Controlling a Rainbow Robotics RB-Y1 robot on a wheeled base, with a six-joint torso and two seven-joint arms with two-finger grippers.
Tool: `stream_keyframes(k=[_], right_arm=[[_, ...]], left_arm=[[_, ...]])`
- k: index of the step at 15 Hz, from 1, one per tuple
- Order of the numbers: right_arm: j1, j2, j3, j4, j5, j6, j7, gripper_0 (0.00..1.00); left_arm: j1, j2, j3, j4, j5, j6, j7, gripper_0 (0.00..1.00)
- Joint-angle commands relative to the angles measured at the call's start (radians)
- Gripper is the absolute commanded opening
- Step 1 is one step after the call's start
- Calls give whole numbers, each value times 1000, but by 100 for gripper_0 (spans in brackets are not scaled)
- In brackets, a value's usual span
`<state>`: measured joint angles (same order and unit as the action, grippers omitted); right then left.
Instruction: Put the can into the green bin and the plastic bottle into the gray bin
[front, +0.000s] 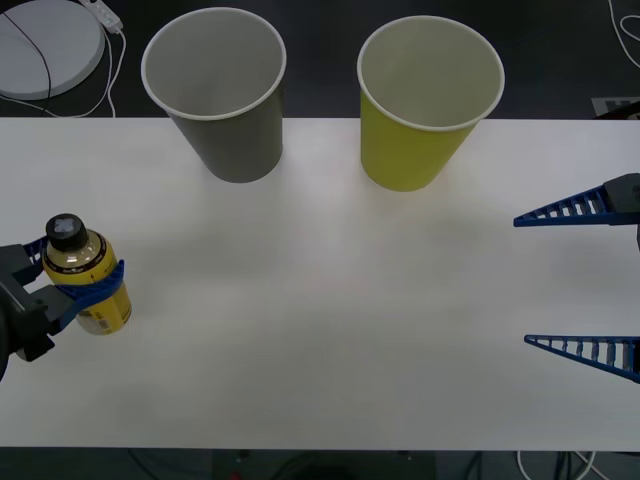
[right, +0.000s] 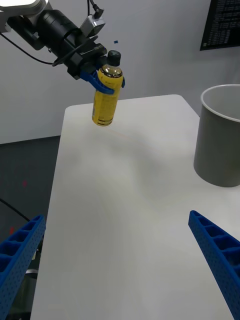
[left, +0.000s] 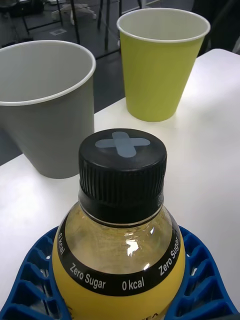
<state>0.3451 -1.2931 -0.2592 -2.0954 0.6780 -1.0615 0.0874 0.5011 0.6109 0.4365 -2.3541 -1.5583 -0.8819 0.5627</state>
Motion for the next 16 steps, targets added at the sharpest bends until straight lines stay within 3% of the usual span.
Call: stream_keyframes(k=[1,8,12,16], right_arm=[[0,0,0,0,0,0,0,100],[0,0,0,0,0,0,0,100],[0,0,0,0,0,0,0,100],[0,0,0,0,0,0,0,100]], left_arm=[[-32,21,5,-7,-62,-2,97,0],[-95,155,27,-7,-143,-8,339,0],[-167,184,116,-7,-164,-170,419,0],[-216,254,133,-4,-180,-232,523,0]])
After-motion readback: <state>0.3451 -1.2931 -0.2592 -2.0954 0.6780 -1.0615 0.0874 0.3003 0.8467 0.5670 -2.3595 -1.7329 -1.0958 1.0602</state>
